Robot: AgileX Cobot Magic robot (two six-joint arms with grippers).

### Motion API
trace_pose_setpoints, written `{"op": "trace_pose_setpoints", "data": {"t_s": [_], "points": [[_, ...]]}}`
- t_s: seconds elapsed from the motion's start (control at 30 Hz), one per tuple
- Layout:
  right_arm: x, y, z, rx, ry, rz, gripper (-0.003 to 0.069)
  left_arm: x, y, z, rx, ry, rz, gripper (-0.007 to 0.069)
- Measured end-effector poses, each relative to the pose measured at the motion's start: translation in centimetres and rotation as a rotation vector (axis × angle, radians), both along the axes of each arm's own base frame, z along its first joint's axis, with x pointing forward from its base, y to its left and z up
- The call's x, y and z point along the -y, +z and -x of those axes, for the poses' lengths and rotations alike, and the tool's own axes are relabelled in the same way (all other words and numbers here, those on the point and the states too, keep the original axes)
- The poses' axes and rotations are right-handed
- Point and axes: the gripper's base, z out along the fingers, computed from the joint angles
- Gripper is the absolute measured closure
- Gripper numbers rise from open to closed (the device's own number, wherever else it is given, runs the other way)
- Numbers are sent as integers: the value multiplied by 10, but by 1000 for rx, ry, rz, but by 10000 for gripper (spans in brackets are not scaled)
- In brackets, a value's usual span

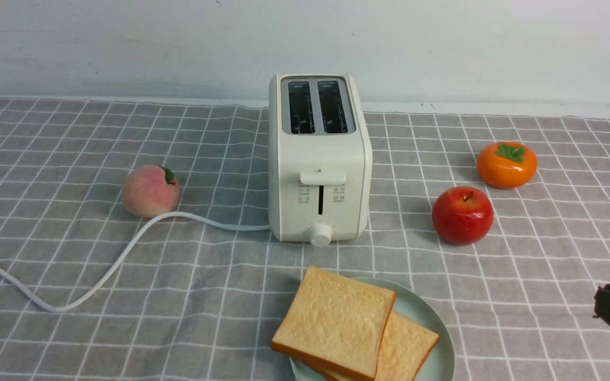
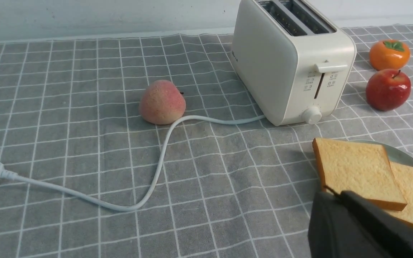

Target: Take toasted bread from bread machine on grey coffee table place on plate.

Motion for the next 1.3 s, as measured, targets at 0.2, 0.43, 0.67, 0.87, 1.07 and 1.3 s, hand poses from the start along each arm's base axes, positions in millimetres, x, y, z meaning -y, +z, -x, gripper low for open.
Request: {"op": "trace_pose_setpoints", "data": {"t_s": [0.2,0.43,0.67,0.87,1.07,1.3], "points": [[0,0,0,0,0,0,640,0,0,0,-1,0,0,638],[0,0,0,-2,0,2,634,0,0,0,-1,0,0,638],[0,0,0,-2,1,3,625,0,-1,-2,50,4,15,638],[0,0,0,-2,1,3,624,0,-24,-3,165,17,54,638],[0,0,0,-2,1,3,624,-3,-87,-14,128,181,129,638],[0,-1,0,-7,1,6,617,-6,-169,-34,29,287,186,638]]}}
